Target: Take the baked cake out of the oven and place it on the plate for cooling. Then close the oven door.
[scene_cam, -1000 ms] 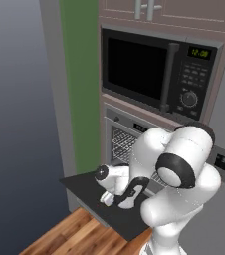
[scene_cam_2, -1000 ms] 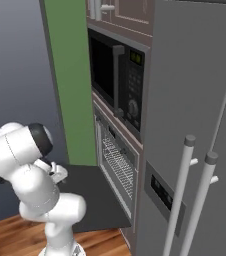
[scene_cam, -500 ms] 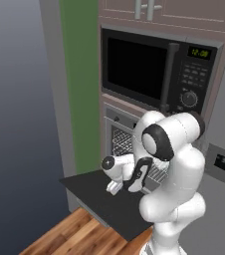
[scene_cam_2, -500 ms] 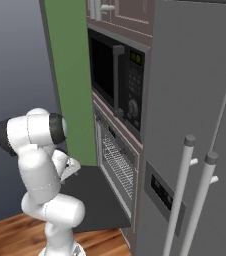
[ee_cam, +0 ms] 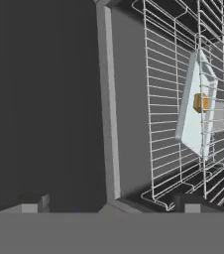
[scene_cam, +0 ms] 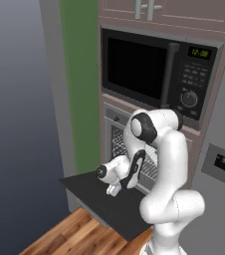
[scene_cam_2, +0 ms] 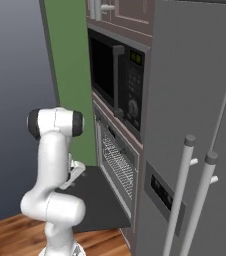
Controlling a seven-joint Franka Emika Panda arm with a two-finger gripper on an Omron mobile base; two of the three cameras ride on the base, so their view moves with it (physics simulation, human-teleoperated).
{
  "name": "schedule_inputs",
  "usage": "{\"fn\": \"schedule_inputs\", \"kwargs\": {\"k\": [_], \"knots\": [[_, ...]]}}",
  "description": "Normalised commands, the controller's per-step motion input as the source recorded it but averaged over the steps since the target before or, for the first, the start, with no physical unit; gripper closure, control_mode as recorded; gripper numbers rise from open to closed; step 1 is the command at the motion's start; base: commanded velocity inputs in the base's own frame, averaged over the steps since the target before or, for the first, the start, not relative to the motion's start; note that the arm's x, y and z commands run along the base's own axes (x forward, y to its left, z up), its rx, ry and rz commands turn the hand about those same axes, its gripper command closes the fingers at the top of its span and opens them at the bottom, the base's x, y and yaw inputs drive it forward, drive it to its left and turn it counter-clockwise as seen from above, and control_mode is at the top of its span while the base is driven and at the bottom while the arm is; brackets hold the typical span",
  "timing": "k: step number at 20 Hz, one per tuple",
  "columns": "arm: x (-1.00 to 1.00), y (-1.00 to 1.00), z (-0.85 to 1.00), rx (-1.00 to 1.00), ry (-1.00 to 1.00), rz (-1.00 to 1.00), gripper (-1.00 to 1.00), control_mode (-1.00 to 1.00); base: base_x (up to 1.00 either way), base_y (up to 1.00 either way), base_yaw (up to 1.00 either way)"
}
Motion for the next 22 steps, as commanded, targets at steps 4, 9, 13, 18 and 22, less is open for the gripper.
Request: {"fn": "schedule_inputs", "kwargs": {"k": [4, 9, 13, 18, 22], "knots": [[0.8, -0.03, -0.31, -0.14, 0.0, -0.01, -1.0, -1.0, 0.0, 0.0, 0.0], [0.79, -0.13, -0.3, -0.12, 0.0, -0.01, -1.0, -1.0, 0.0, 0.0, 0.0], [0.79, -0.22, -0.44, -0.11, 0.01, -0.01, -1.0, -1.0, 0.0, 0.0, 0.0], [0.83, -0.3, -0.49, -0.08, 0.03, 0.0, -1.0, -1.0, 0.0, 0.0, 0.0], [0.82, -0.3, -0.58, -0.08, 0.07, 0.0, -1.0, -1.0, 0.0, 0.0, 0.0]]}}
